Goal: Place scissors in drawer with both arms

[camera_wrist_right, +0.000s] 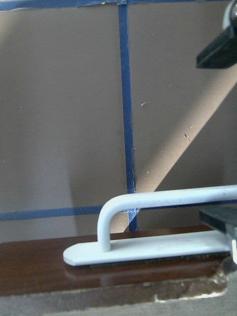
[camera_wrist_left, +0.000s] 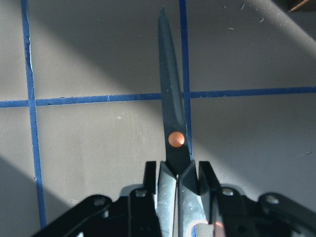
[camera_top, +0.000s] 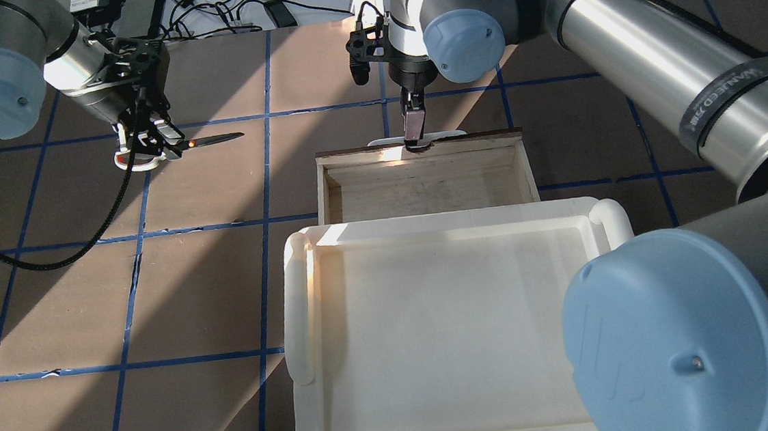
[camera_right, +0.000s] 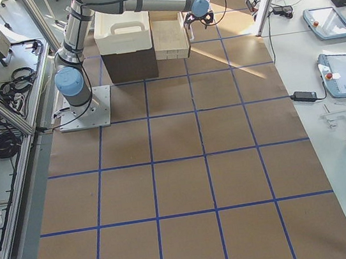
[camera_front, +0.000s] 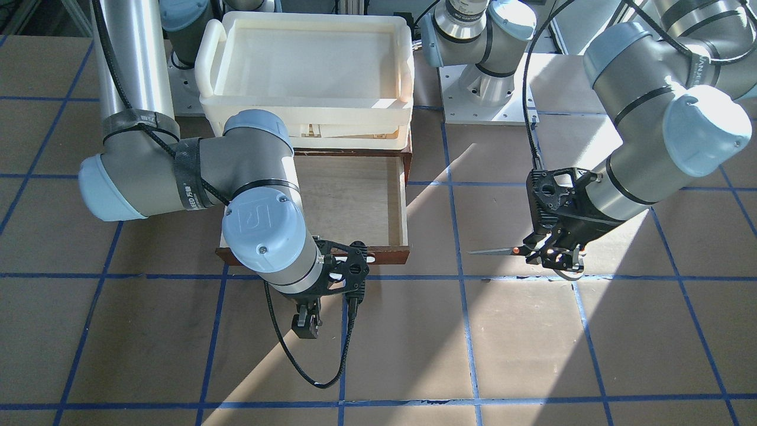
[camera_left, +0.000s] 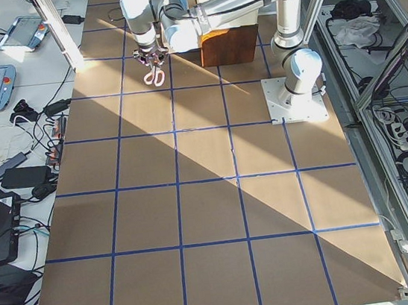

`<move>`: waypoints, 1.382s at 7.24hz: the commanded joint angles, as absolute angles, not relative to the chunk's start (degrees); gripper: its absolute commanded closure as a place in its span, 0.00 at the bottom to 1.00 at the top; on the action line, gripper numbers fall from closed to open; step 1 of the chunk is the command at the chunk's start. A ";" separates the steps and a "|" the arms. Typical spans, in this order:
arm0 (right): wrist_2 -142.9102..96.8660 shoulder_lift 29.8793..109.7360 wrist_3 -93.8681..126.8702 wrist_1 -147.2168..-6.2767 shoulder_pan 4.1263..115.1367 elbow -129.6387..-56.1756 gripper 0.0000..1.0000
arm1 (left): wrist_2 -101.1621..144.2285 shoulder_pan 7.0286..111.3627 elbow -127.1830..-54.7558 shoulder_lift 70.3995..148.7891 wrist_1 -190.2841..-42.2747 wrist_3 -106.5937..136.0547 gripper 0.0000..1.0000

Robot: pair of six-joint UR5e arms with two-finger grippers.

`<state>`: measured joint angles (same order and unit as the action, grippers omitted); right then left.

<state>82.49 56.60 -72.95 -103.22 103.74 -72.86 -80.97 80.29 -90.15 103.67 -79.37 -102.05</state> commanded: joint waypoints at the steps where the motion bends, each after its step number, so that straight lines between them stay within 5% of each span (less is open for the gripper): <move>1: 82.35 59.84 -72.51 -101.52 103.10 -72.77 0.00 | -81.12 80.51 -90.35 103.01 -79.89 -101.69 1.00; 10: 83.93 71.97 -35.67 -96.15 97.13 -74.44 0.00 | -81.47 97.98 -90.61 100.90 -81.74 -80.70 1.00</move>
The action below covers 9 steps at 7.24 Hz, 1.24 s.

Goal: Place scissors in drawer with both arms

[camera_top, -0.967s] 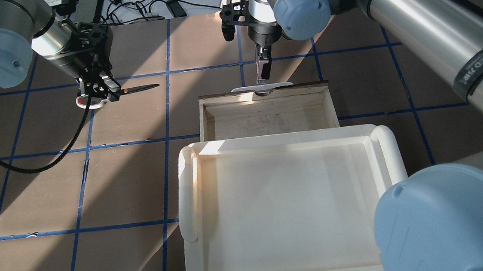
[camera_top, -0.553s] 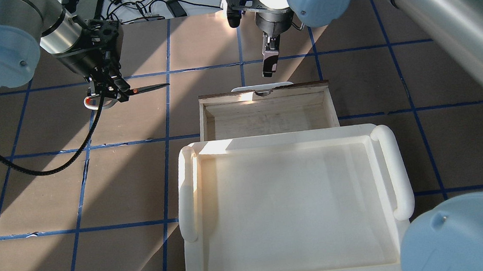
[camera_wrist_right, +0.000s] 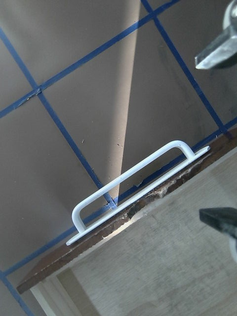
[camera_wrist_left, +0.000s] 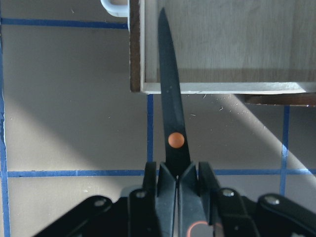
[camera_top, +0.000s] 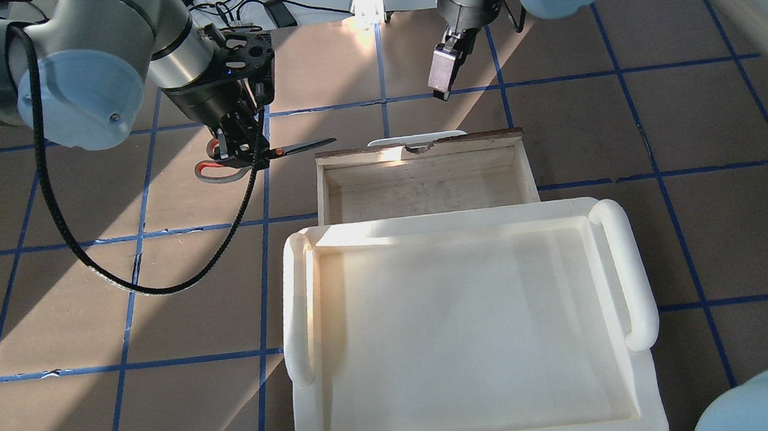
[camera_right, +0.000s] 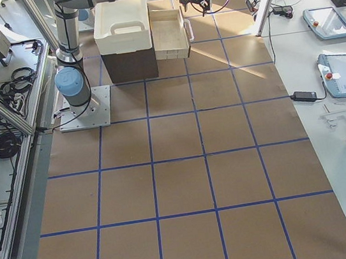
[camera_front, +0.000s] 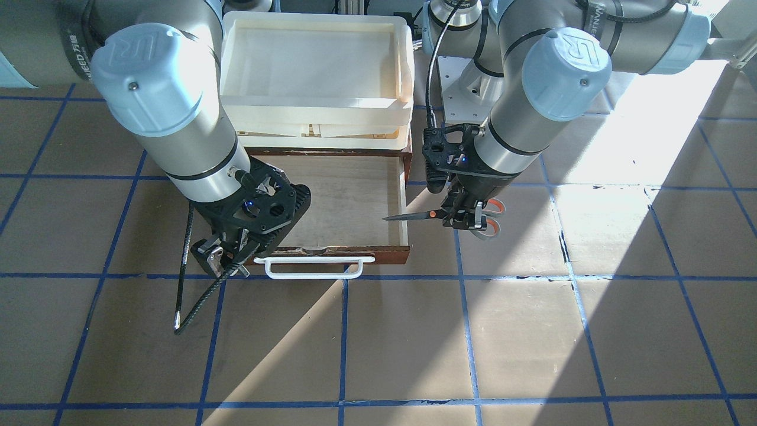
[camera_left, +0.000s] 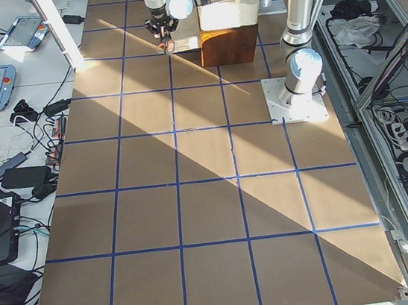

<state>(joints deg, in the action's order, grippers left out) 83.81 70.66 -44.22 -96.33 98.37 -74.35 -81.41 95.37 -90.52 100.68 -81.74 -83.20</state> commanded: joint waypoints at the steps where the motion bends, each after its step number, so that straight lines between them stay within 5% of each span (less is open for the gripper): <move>1: 84.46 72.77 -26.46 -95.80 96.51 -74.53 0.00 | -81.21 99.91 -90.62 101.25 -81.56 -77.20 1.00; 9: 87.54 79.45 -6.50 -94.66 92.11 -81.83 0.00 | -80.77 112.06 -93.69 105.37 -71.73 -68.03 1.00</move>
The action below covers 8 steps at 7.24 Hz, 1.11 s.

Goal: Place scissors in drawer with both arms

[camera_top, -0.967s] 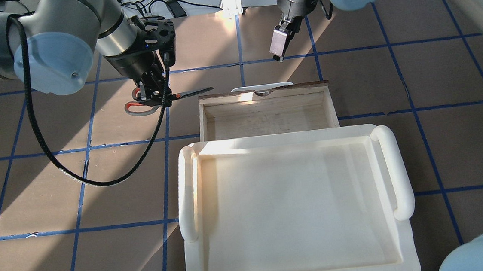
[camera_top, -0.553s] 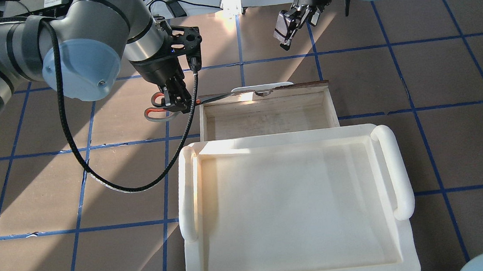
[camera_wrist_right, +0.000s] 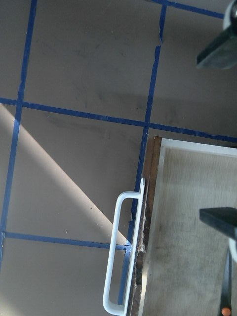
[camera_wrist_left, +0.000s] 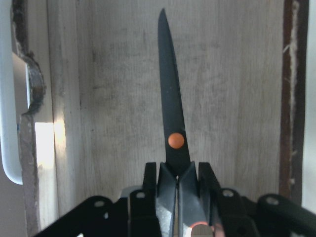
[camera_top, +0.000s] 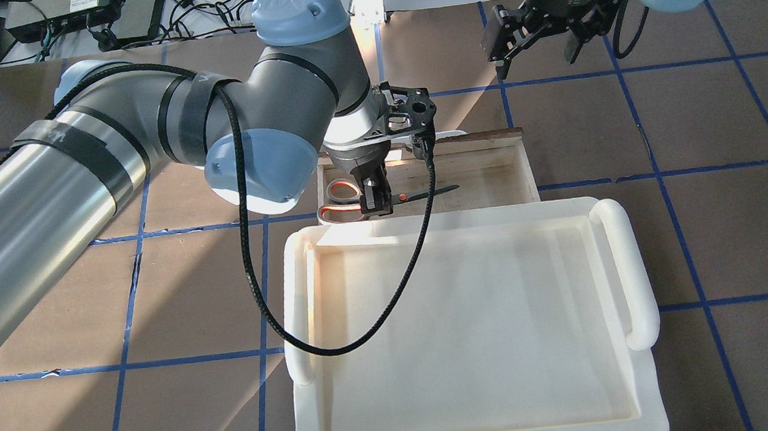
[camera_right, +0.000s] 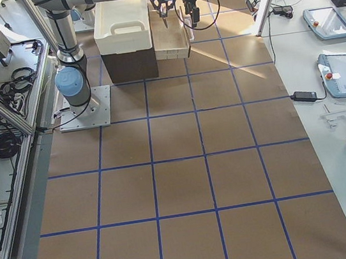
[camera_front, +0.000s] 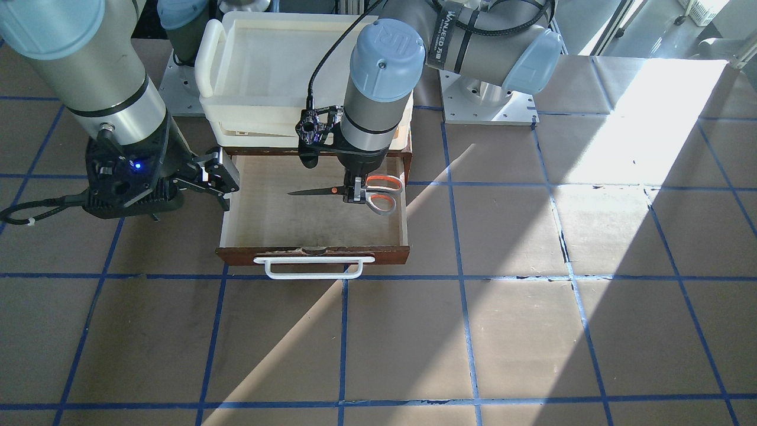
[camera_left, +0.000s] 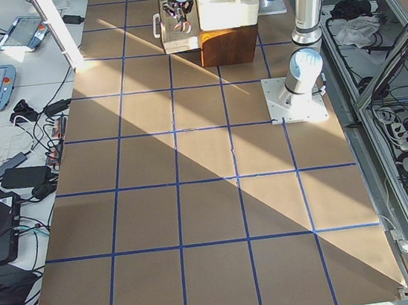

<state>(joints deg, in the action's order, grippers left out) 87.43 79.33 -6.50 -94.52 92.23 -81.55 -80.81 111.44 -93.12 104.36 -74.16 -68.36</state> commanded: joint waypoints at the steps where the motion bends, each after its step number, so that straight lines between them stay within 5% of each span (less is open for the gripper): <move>1: 87.54 79.45 -6.50 -94.66 92.11 -81.83 0.00 | -80.77 112.15 -93.69 105.99 -71.63 -68.11 1.00; 4: 87.36 79.45 -6.50 -94.66 92.11 -81.83 0.00 | -80.86 112.06 -93.78 106.52 -71.63 -68.20 1.00; 5: 87.36 79.45 -6.24 -94.48 92.11 -81.83 0.00 | -80.95 112.15 -93.78 106.52 -71.54 -68.12 0.71; 7: 87.27 79.54 -5.98 -94.66 92.11 -81.74 0.00 | -80.86 112.06 -93.78 106.52 -71.46 -65.85 0.33; 8: 87.45 79.54 -5.89 -94.40 92.11 -81.83 0.00 | -80.95 112.15 -93.69 106.26 -71.11 -64.87 0.30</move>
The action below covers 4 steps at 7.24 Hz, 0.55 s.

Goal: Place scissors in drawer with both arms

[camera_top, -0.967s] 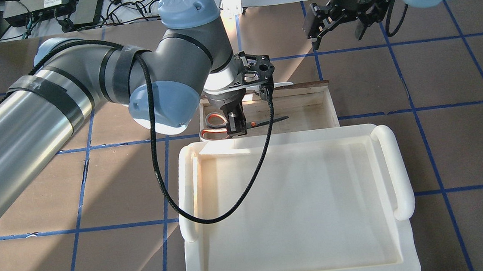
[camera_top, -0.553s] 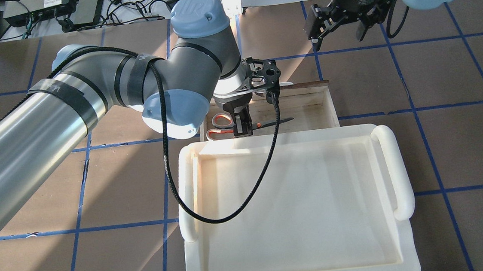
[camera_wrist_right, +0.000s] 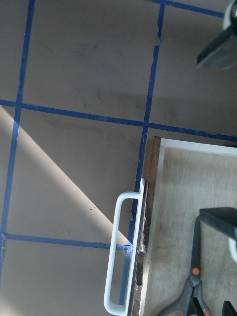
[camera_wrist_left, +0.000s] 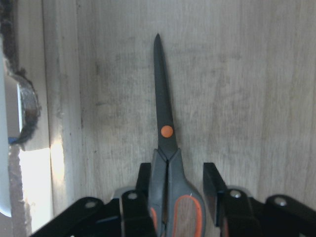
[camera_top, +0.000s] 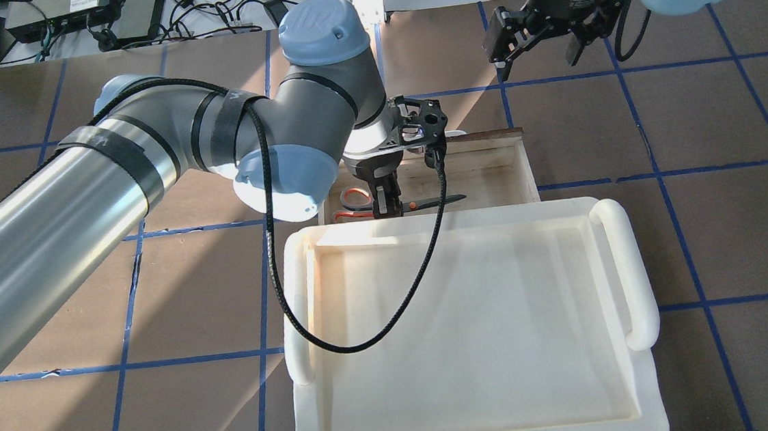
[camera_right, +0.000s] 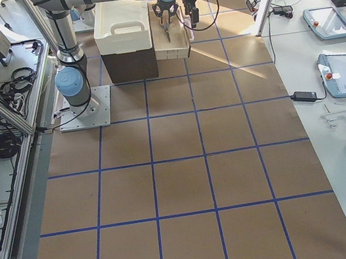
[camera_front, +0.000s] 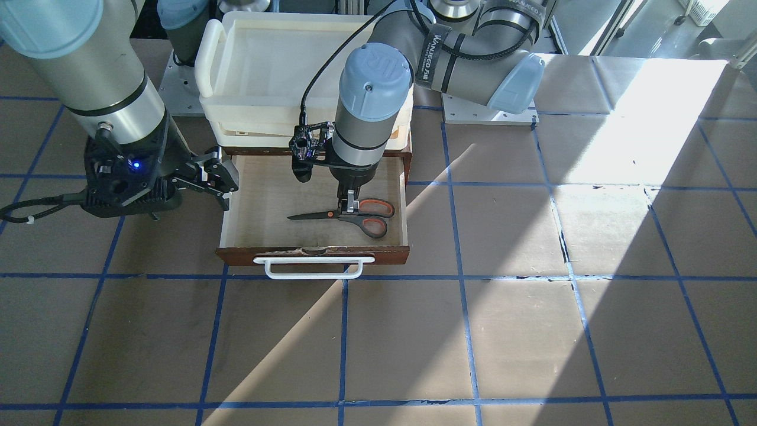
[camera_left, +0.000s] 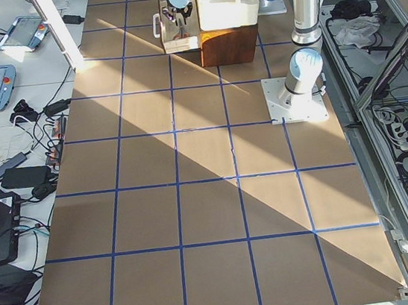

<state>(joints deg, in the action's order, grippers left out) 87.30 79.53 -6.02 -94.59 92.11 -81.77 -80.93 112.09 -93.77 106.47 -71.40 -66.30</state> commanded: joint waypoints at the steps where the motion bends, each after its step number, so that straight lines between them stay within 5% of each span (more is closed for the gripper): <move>1: 87.54 79.72 -5.19 -94.13 92.20 -81.74 0.00 | -80.86 112.06 -93.52 105.30 -71.19 -62.95 0.30; 4: 91.47 80.42 -0.09 -93.69 92.55 -81.74 0.00 | -81.04 111.36 -92.38 102.23 -71.89 -47.49 0.30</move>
<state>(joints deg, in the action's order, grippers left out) 89.13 80.30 -0.87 -93.83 92.39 -81.74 -81.07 111.88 -92.91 103.41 -71.41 -52.48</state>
